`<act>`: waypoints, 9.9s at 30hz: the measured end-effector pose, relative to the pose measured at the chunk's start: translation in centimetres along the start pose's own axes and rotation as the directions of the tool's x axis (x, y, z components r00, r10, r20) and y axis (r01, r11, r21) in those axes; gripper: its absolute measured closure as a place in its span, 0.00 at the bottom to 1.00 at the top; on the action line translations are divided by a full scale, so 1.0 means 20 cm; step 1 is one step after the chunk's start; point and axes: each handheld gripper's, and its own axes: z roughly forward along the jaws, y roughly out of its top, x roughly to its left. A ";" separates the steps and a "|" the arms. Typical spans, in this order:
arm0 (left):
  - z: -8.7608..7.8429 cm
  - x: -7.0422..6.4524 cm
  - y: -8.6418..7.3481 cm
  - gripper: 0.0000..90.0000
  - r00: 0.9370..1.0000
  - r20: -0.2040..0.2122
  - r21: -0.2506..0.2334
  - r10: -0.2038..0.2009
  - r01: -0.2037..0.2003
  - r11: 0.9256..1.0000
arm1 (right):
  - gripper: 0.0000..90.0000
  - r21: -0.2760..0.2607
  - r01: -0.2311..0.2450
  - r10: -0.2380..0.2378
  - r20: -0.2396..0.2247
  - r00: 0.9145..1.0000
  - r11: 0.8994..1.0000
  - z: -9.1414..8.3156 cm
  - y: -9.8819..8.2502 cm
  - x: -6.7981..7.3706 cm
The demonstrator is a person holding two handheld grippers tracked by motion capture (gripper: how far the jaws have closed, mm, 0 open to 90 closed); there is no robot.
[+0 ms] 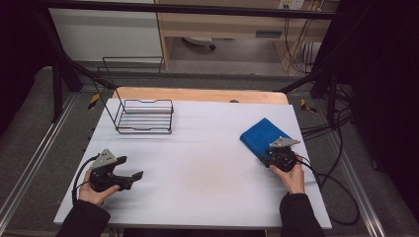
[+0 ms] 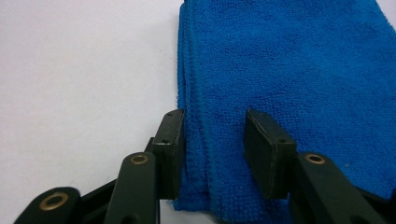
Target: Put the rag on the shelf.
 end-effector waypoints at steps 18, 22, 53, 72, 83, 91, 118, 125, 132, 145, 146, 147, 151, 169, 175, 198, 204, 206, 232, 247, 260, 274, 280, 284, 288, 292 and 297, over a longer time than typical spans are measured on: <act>0.00 0.00 0.00 0.11 1.000 0.003 0.006 0.000 0.000 1.000 | 0.56 0.037 0.058 -0.058 0.011 0.998 0.998 -0.01 0.01 0.01; 0.00 0.00 0.00 0.11 1.000 0.004 0.006 0.000 0.000 1.000 | 0.61 0.041 0.057 -0.059 0.033 0.998 0.998 -0.02 0.00 0.01; 0.00 0.00 0.00 0.12 1.000 0.000 0.006 -0.003 0.003 1.000 | 0.93 -0.023 -0.032 0.031 -0.036 0.999 0.999 -0.13 0.11 0.05; 0.00 0.00 0.00 0.12 1.000 -0.003 0.004 -0.005 0.005 1.000 | 0.93 0.008 -0.053 0.054 -0.224 0.973 0.999 -0.14 0.24 0.40; 0.00 0.00 0.00 0.12 1.000 -0.003 0.005 -0.003 0.003 1.000 | 0.91 0.142 0.043 -0.006 -0.248 0.969 0.989 -0.06 0.23 0.56; 0.00 0.00 0.00 0.12 1.000 -0.004 0.007 -0.005 0.006 1.000 | 0.67 0.044 0.058 -0.043 -0.273 0.961 0.997 -0.07 0.26 0.58; 0.00 0.00 0.00 0.12 1.000 -0.002 0.005 -0.004 0.004 1.000 | 0.88 0.048 0.228 -0.225 -0.058 0.973 0.972 0.24 0.34 0.69; 0.00 0.00 0.00 0.12 1.000 -0.004 0.005 -0.005 0.005 1.000 | 0.94 0.033 0.175 -0.172 -0.071 0.983 0.984 0.22 0.35 0.66; 0.00 0.01 0.00 0.12 1.000 -0.007 0.006 -0.005 0.005 1.000 | 0.94 -0.058 0.050 -0.059 -0.163 0.985 0.997 0.11 0.41 0.65; -0.01 0.01 0.00 0.12 1.000 -0.011 0.003 -0.009 0.009 1.000 | 0.94 -0.103 -0.070 0.037 -0.300 0.953 0.992 0.15 0.56 0.88; -0.01 0.01 0.00 0.12 1.000 -0.012 0.003 -0.008 0.008 1.000 | 0.94 -0.097 -0.079 0.046 -0.305 0.951 0.992 0.19 0.58 0.92; -0.01 0.01 0.00 0.12 1.000 -0.012 0.003 -0.010 0.010 1.000 | 0.94 -0.097 -0.079 0.046 -0.305 0.951 0.992 0.19 0.58 0.92; -0.01 0.01 0.00 0.12 1.000 -0.011 0.007 -0.008 0.008 1.000 | 0.94 -0.095 -0.096 0.062 -0.317 0.947 0.991 0.26 0.64 1.00; -0.01 0.01 0.00 0.12 1.000 -0.008 0.010 -0.007 0.007 1.000 | 0.68 -0.079 -0.053 0.015 -0.421 0.907 0.995 0.43 0.69 1.22; -0.01 0.00 0.00 0.12 1.000 -0.008 0.010 -0.004 0.004 1.000 | 0.51 -0.121 0.008 -0.053 -0.375 0.926 0.993 0.29 0.74 1.14; 0.00 0.00 0.00 0.12 1.000 -0.007 0.017 -0.002 0.002 1.000 | 0.74 0.026 -0.007 0.015 -0.304 0.953 1.000 0.20 0.27 0.78; 0.00 -0.01 0.00 0.12 1.000 -0.006 0.020 -0.002 0.003 1.000 | 0.91 0.043 -0.073 0.083 -0.311 0.947 0.996 0.19 0.26 0.81; 0.00 -0.01 0.00 0.12 1.000 -0.005 0.020 -0.002 0.003 1.000 | 0.95 0.057 -0.095 0.109 -0.318 0.942 0.994 0.18 0.26 0.81; 0.01 0.00 0.00 0.12 1.000 -0.002 0.024 -0.007 0.007 1.000 | 0.82 0.132 -0.230 0.259 -0.276 0.926 0.964 0.02 0.17 0.90; 0.05 -0.05 0.06 0.08 1.000 0.005 0.047 0.010 -0.010 0.999 | 0.16 -0.129 -0.065 0.024 -0.292 0.956 0.990 -0.02 0.26 0.68; 0.15 -0.11 0.27 0.10 1.000 -0.022 0.059 -0.003 0.004 0.998 | 0.07 -0.173 -0.098 0.046 -0.283 0.958 0.980 -0.03 0.22 0.56; 0.40 -0.13 0.36 0.20 0.996 -0.083 0.113 -0.037 0.046 0.993 | 0.05 -0.143 -0.060 0.022 -0.257 0.966 0.988 -0.01 0.17 0.57; 0.48 -0.09 0.32 0.33 0.992 -0.123 0.169 -0.038 0.059 0.984 | 0.05 -0.131 -0.060 0.024 -0.258 0.966 0.990 -0.01 0.17 0.58; 0.51 -0.08 0.30 0.43 0.992 -0.115 0.194 -0.054 0.076 0.978 | 0.06 -0.120 -0.061 0.027 -0.265 0.964 0.991 0.00 0.17 0.58; 0.54 -0.10 0.29 0.50 0.994 -0.088 0.201 -0.060 0.077 0.977 | 0.06 -0.113 -0.051 0.019 -0.265 0.964 0.992 0.01 0.16 0.58; 0.55 -0.11 0.29 0.55 0.996 -0.051 0.195 -0.076 0.085 0.977 | 0.06 -0.113 -0.048 0.016 -0.267 0.964 0.992 0.01 0.16 0.59; 0.58 -0.13 0.28 0.60 0.996 -0.025 0.214 -0.086 0.089 0.973 | 0.06 -0.110 -0.048 0.017 -0.270 0.963 0.993 0.01 0.16 0.59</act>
